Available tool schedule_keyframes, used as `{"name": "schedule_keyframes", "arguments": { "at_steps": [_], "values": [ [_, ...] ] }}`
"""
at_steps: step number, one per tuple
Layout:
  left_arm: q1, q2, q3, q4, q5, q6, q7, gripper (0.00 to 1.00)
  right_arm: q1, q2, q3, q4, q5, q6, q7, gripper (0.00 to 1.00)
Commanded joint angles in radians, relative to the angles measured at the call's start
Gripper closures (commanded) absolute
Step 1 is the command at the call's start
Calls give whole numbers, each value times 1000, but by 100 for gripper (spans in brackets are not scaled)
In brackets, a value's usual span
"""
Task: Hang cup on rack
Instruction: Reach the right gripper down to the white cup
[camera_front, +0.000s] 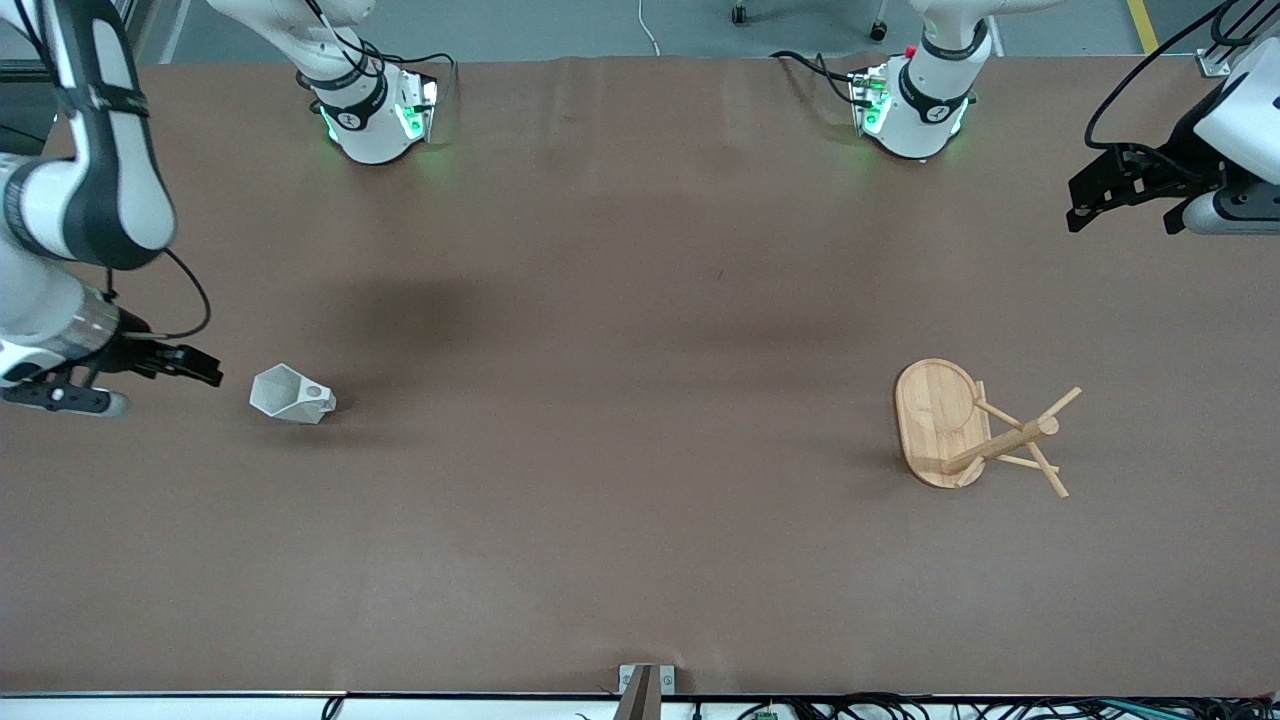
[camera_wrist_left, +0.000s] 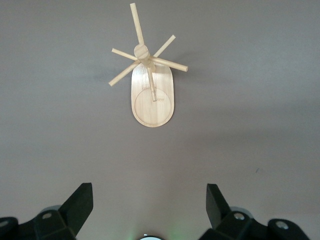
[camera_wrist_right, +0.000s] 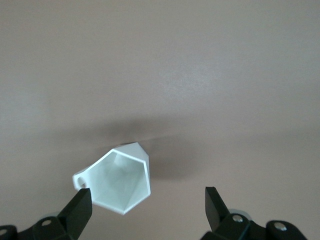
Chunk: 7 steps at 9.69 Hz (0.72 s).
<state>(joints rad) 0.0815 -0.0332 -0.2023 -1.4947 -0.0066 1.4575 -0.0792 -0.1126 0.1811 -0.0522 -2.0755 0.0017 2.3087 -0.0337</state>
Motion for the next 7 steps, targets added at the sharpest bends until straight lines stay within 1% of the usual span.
{"name": "schedule_keyframes", "arguments": {
  "at_steps": [1,2,3,4,5,7],
  "values": [
    [4,10,-2,-22,-15,-8,15,0,-13,33,8,-112,-11,174,-50,0],
    [6,9,-3,-21,-15,-8,15,0,-18,72,8,-129,-9,243,-70,0],
    [6,10,-3,-21,-15,-8,15,0,-19,99,9,-132,-9,274,-77,1],
    [4,10,-3,-21,-15,-8,15,0,-19,124,9,-132,-11,308,-78,6],
    [4,10,-3,-22,-16,-8,15,0,-19,135,9,-132,-11,313,-89,12],
    [4,10,-3,-21,-16,-8,15,0,-19,146,9,-133,-9,313,-114,26]
  ]
}}
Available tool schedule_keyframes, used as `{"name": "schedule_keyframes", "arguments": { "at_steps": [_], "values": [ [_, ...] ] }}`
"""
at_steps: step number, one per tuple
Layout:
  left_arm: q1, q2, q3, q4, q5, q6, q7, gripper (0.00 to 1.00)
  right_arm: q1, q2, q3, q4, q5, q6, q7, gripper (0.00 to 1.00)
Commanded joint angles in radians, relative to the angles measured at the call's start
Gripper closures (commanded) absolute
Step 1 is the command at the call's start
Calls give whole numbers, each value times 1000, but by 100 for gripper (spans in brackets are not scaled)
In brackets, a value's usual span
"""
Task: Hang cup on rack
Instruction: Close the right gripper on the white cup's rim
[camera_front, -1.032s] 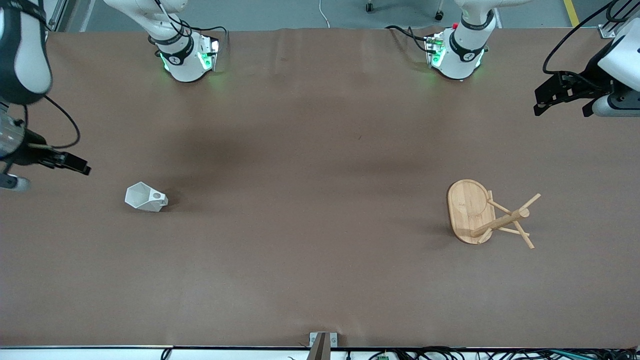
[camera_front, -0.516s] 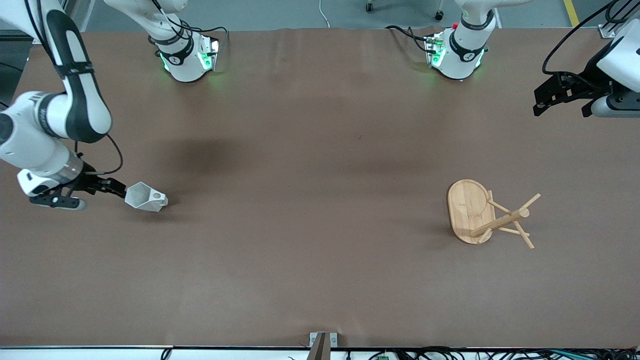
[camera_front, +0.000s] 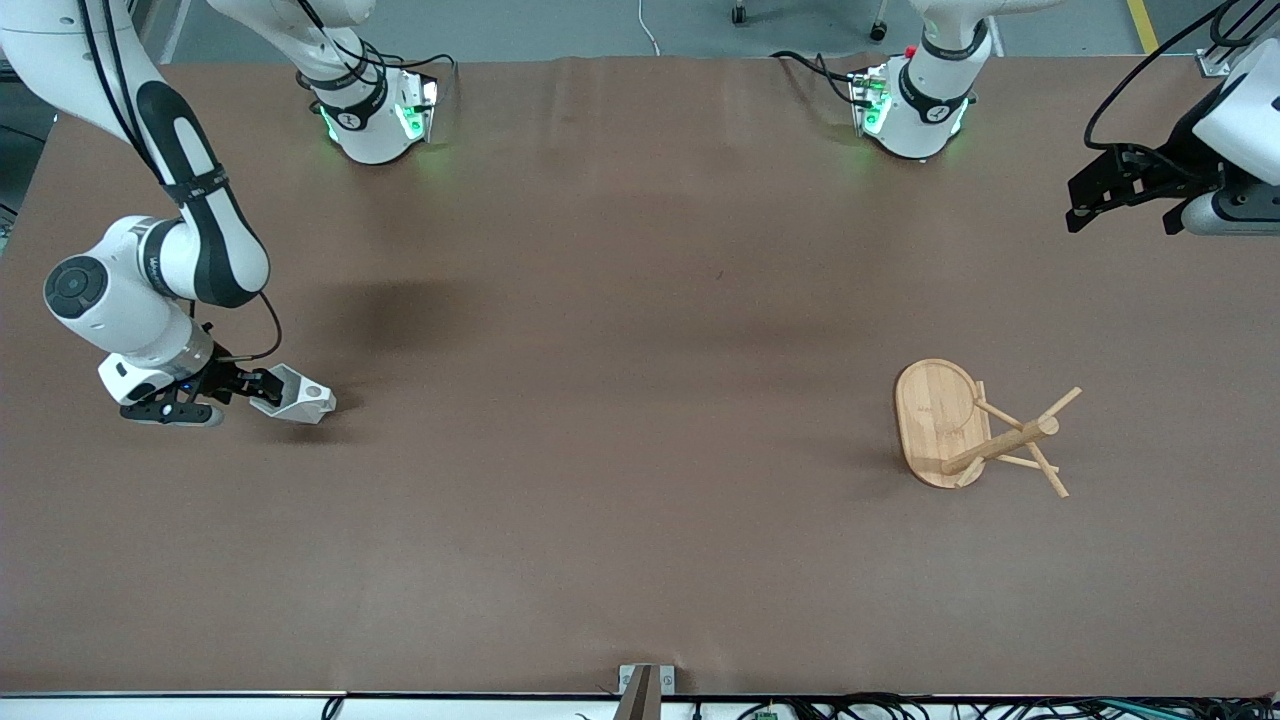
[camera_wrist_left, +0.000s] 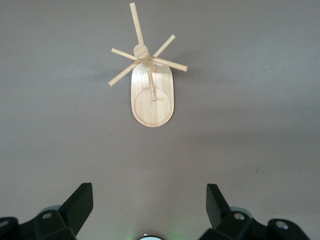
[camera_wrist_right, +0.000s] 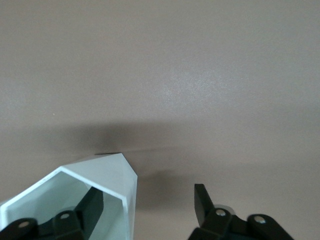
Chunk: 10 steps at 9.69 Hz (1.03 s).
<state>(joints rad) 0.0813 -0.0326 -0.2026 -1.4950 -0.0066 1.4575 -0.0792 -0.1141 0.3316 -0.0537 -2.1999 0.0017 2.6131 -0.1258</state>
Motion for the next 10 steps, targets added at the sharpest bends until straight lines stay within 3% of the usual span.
{"name": "schedule_keyframes", "arguments": {
  "at_steps": [1,5,6,7,8,10],
  "values": [
    [3,10,-3,-22,-16,-8,15,0,-18,0,12,-14,-9,9,-23,34],
    [-2,16,-3,-24,-18,-8,16,0,-18,11,14,-15,-5,5,-17,55],
    [-3,16,-5,-24,-18,-8,16,0,-19,11,14,-14,-3,2,-12,79],
    [-3,16,-5,-24,-18,-9,16,0,-19,11,14,-12,-2,1,-9,93],
    [-5,16,-15,-24,-19,-9,18,0,-12,11,14,-9,21,-5,-6,99],
    [-5,16,-53,-21,-100,-9,22,0,-6,9,17,24,24,-75,-12,99]
  ]
}}
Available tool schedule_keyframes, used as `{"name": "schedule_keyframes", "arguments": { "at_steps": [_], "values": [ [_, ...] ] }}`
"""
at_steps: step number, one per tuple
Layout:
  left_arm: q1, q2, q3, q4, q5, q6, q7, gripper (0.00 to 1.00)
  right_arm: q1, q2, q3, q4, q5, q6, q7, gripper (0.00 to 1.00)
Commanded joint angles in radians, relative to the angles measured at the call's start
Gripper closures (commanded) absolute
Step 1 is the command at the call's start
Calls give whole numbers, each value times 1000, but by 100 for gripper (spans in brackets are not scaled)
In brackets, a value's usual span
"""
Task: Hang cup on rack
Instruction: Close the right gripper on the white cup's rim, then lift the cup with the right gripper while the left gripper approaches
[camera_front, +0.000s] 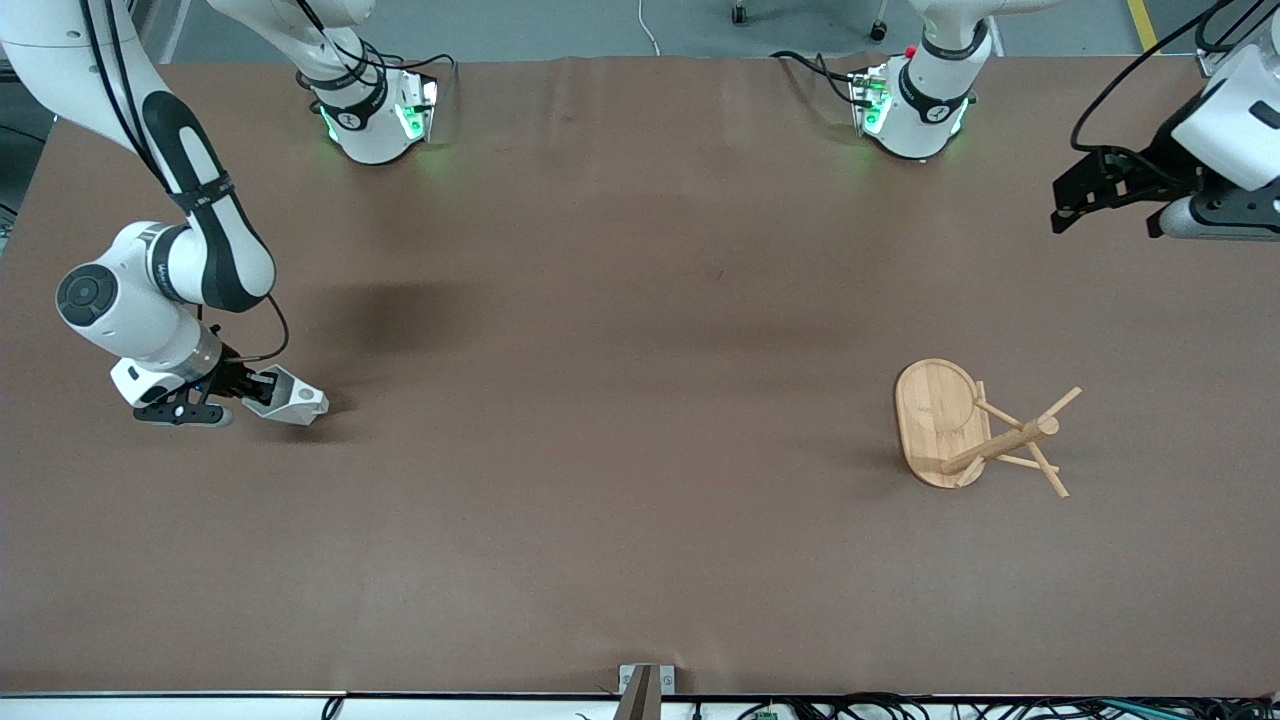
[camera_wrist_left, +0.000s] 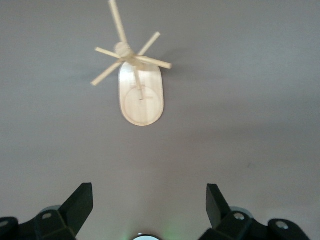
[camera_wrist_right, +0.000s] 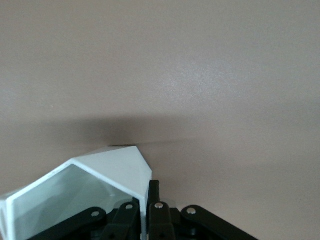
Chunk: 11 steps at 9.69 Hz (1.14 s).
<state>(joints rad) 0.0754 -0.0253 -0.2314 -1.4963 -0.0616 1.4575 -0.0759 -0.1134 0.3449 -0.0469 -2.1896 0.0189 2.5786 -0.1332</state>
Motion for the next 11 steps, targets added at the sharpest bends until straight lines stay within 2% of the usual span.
{"name": "schedule_keyframes", "arguments": {
  "at_steps": [1,3,4,5,6,7,9,11],
  "values": [
    [0,8,-63,-18,-97,-9,51,0,0,-13,9,63,6,-148,-29,99],
    [-2,10,-178,-18,-133,7,175,0,-3,-61,10,205,9,-374,-146,99],
    [-3,11,-247,-16,-144,55,173,0,-2,-67,13,293,22,-505,-152,99],
    [-3,16,-305,-16,-165,107,170,0,1,-81,13,377,97,-616,-157,99],
    [-5,33,-342,-16,-184,148,171,0,11,-83,15,433,212,-709,-176,99],
    [-6,59,-386,-15,-188,188,183,0,17,-99,21,436,337,-753,-181,99],
    [-8,94,-483,-15,-187,286,185,0,37,-132,71,433,563,-837,-177,100],
    [-8,134,-566,-15,-185,374,278,0,73,-130,117,395,772,-873,-171,100]
  ]
}}
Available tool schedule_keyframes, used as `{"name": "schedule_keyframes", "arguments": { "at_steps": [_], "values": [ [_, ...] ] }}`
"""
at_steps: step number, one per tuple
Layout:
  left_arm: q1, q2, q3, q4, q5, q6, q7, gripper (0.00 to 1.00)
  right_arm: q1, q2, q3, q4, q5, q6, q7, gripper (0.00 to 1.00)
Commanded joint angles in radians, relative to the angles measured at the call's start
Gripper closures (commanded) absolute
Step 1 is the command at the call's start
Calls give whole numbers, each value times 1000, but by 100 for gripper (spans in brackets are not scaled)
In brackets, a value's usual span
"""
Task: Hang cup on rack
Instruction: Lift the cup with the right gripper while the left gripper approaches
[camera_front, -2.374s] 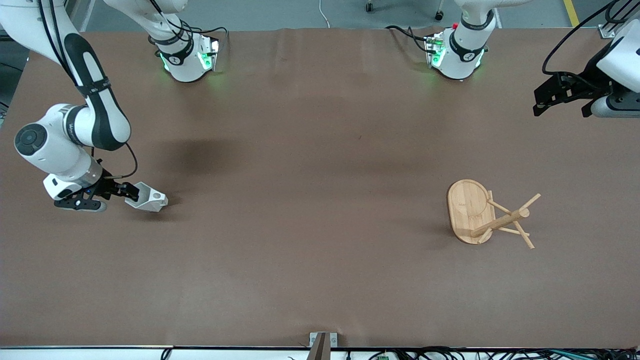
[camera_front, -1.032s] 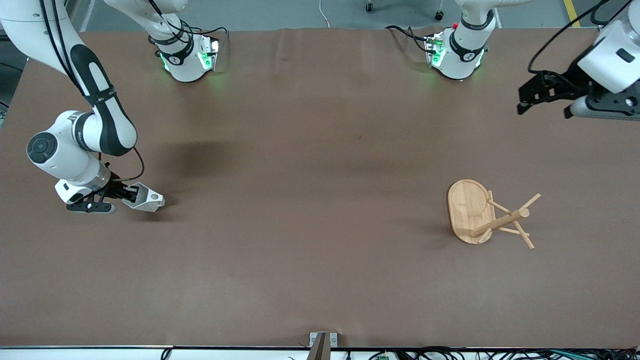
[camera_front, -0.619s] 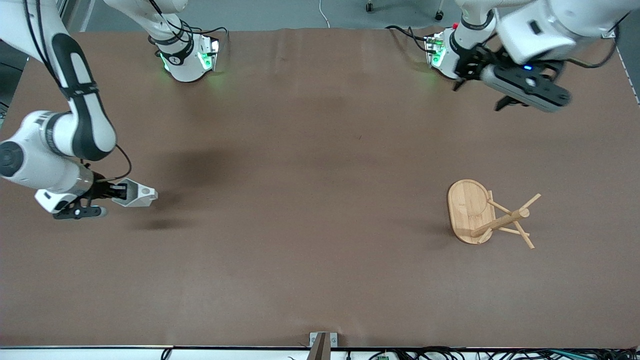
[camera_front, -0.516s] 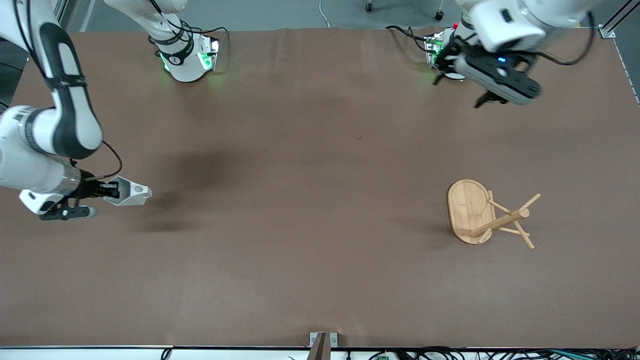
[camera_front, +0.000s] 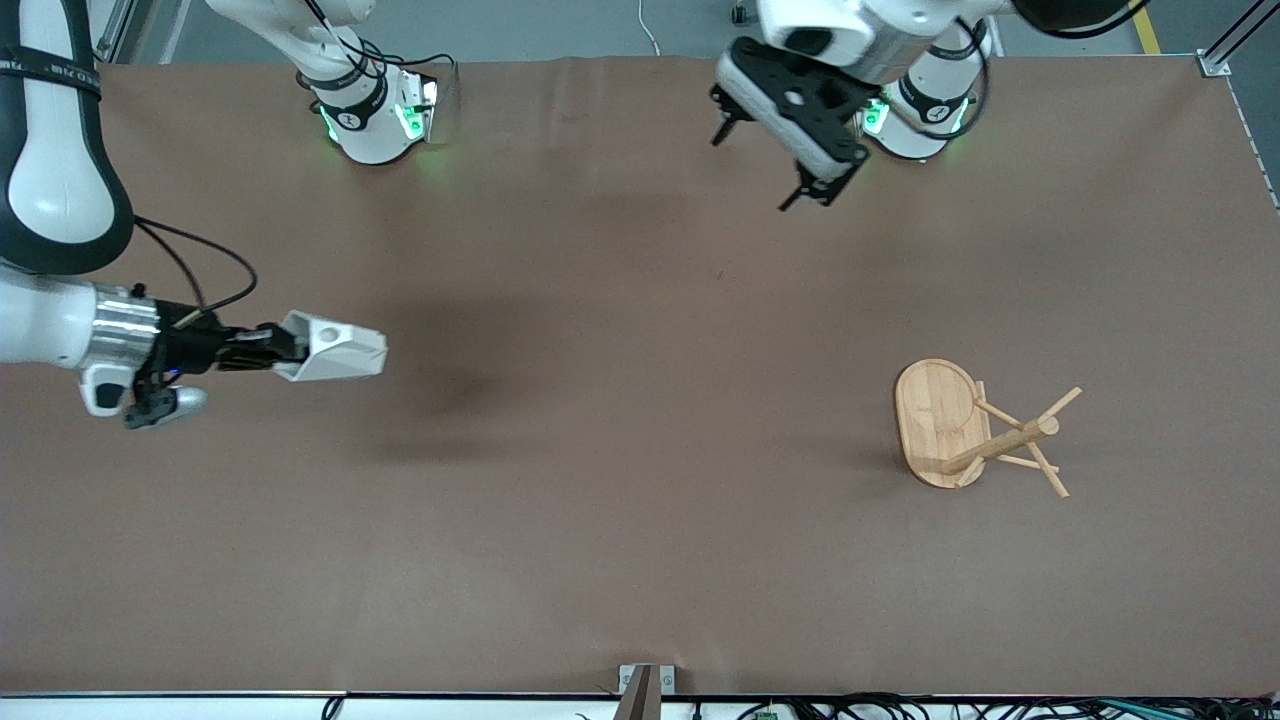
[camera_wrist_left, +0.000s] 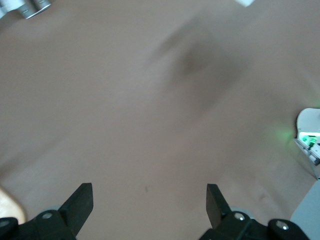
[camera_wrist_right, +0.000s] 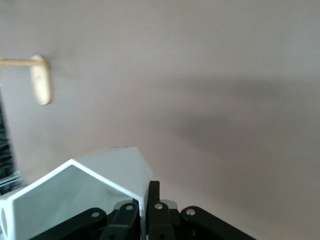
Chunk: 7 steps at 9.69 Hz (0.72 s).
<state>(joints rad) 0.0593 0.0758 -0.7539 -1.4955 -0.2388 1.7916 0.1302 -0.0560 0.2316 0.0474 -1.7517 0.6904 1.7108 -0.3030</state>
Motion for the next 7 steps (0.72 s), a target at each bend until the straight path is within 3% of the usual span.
{"name": "schedule_keyframes", "arguments": {
  "at_steps": [1,2,4,7],
  "values": [
    [4,50,-74,-17,-5,93,138,0,60,-17,26,-72,207,-5,2,100],
    [-22,59,-84,-19,-1,153,210,0,105,-21,26,-96,306,-4,4,100],
    [-74,84,-84,-22,3,196,313,0,166,-37,31,-109,409,1,54,100],
    [-108,116,-84,-26,39,215,356,0,235,-110,34,-111,419,0,186,100]
  ]
}}
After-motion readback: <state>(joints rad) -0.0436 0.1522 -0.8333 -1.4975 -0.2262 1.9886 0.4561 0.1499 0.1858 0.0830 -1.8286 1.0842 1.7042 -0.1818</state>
